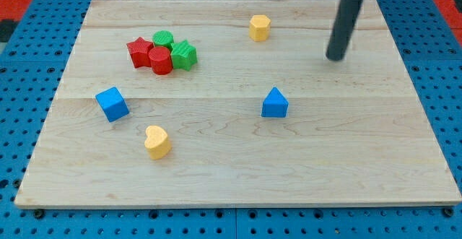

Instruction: Place the blue blocks close to the yellow heart

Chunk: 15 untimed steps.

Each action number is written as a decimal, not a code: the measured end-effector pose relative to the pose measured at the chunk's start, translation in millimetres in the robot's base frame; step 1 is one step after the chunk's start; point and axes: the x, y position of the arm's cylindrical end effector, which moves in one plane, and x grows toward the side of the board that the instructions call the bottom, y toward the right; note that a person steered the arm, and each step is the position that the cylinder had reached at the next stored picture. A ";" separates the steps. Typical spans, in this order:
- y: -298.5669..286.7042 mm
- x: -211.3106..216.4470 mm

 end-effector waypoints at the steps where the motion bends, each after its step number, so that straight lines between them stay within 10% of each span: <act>1: -11.5 33.6; 4: -132.3 61.8; 7: -23.9 102.1; 9: -207.2 69.0; 15: -484.4 74.6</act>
